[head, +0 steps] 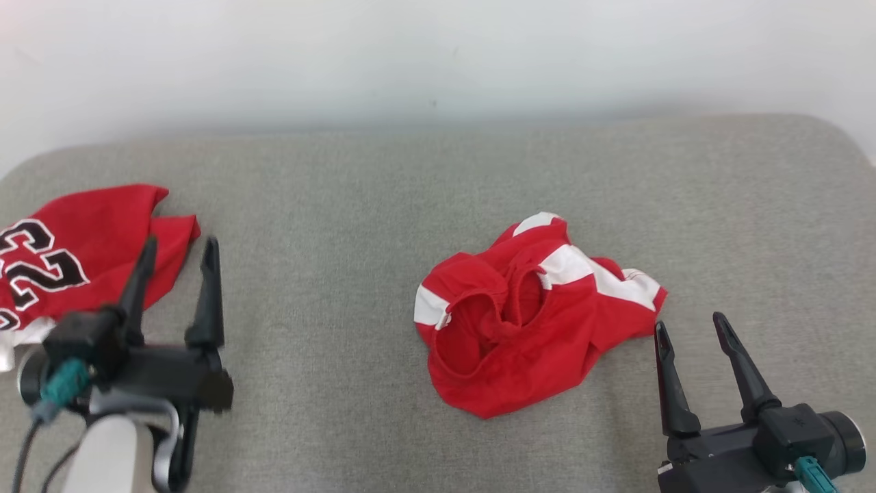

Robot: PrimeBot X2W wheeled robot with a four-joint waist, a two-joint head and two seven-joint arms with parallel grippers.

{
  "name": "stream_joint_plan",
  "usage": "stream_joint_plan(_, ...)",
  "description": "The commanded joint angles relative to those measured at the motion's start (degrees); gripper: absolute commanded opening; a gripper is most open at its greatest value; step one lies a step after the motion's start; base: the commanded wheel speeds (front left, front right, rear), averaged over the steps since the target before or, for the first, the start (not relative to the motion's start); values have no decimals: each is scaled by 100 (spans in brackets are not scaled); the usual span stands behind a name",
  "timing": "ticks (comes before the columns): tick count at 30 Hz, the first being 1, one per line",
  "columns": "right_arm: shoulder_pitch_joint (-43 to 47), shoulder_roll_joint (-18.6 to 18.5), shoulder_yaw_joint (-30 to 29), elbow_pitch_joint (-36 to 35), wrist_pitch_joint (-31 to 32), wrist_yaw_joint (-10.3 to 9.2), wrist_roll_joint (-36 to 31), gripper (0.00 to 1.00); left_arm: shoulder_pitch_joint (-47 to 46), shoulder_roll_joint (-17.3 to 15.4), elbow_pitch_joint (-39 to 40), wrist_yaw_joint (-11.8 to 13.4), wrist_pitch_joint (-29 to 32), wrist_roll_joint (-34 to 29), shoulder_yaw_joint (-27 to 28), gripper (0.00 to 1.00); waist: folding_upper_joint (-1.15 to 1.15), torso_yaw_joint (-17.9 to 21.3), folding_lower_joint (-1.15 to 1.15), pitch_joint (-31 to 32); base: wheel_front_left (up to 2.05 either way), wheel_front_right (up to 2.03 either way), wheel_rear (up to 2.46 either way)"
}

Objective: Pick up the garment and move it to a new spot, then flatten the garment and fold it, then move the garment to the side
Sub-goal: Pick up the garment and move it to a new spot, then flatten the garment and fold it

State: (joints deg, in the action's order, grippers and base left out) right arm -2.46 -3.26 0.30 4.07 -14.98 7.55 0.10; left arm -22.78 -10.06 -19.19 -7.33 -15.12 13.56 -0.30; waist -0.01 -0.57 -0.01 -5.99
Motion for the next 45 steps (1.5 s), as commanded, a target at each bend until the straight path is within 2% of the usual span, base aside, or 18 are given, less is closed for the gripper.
stream_joint_plan(1,88,17,-11,22,-24,-13,56,100,349,44,145,16,-5,-63,42,100,1,152,1,244,0,0,0)
stream_joint_plan(7,250,29,-75,106,-17,-13,138,100,1073,166,435,69,-5,-64,169,100,1,37,1,423,0,0,0)
stream_joint_plan(23,442,38,-73,307,-17,-13,250,100,2086,368,920,46,-5,-173,362,100,1,-196,1,611,0,0,0)
stream_joint_plan(45,413,41,-50,404,-17,-13,239,100,2074,551,787,6,-5,-329,353,100,1,-326,1,560,0,0,0)
